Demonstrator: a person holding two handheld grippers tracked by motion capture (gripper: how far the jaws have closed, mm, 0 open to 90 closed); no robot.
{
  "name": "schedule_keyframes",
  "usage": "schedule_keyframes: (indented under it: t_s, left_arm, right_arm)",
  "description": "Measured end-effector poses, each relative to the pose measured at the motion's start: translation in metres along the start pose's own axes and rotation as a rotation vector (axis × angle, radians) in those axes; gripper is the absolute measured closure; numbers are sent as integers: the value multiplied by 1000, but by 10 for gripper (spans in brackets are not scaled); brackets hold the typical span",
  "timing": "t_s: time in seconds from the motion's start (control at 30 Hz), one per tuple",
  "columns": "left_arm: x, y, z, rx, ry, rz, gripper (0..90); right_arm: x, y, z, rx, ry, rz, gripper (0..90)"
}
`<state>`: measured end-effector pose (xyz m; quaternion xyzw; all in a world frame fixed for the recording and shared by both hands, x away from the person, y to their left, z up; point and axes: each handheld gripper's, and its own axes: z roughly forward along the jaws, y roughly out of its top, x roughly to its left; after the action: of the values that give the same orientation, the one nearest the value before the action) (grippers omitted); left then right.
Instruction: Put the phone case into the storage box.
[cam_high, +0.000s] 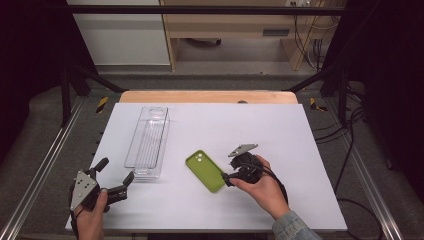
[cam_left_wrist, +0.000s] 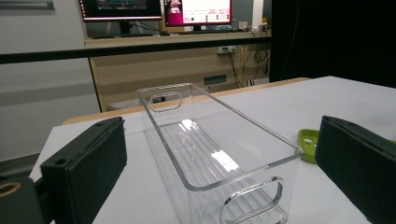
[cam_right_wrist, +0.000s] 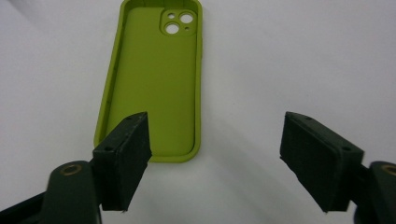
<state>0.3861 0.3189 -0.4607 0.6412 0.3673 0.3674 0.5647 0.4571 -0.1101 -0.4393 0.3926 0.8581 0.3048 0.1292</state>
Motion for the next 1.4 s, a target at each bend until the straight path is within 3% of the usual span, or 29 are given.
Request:
schedule_keyframes:
  t_s: [0.43, 0.73, 1.4]
  left_arm:
    - [-1, 0, 2, 3, -5, 0, 17]
    - [-1, -1, 2, 4, -1, -4, 17]
    - [1, -1, 2, 2, 8, -15, 17]
  right_arm:
    - [-1, 6, 9, -3, 36, 50, 373]
    - [1, 6, 13, 9, 45, 23, 508]
    - [-1, 6, 21, 33, 55, 66, 615]
